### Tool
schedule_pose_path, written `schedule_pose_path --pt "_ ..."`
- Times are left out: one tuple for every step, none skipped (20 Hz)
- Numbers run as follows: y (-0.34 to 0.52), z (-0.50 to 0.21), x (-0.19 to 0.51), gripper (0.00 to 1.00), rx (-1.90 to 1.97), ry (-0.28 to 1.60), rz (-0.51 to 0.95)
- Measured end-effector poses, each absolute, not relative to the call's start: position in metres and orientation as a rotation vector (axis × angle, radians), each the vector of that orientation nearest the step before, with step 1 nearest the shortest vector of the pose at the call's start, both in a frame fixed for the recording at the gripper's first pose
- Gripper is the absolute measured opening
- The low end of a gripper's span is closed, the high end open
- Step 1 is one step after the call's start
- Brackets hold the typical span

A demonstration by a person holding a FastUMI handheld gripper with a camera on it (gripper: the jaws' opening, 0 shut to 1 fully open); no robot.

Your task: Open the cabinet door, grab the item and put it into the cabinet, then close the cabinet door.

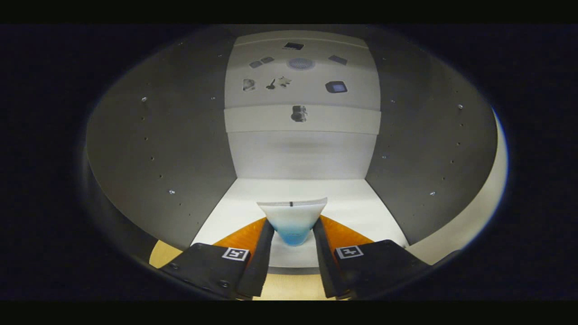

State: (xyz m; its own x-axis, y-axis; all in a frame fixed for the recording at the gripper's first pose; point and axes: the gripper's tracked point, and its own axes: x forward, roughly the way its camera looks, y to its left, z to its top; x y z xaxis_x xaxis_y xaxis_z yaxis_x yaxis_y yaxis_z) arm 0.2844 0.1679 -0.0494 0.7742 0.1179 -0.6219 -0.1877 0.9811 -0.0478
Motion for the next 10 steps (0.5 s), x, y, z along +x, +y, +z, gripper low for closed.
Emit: schedule_pose_path --pt "0.169 -0.053 0.286 0.56 -0.105 0.667 0.163" --pt "0.171 -0.058 0.287 0.56 -0.099 0.674 0.162" --pt "0.174 -0.057 0.290 0.56 -0.096 0.658 0.162" --pt "0.174 -0.059 0.293 0.57 -0.101 0.651 0.158" --pt "0.176 -0.058 0.294 0.59 -0.104 0.645 0.162" --pt "0.178 -0.061 0.295 0.61 -0.104 0.641 0.170" --pt "0.180 -0.061 0.296 0.62 -0.105 0.640 0.176" --pt "0.183 -0.062 0.294 0.66 -0.100 0.642 0.189" --pt "0.185 -0.062 0.293 0.78 -0.097 0.643 0.197" --pt "0.187 -0.061 0.293 0.84 -0.093 0.637 0.201"
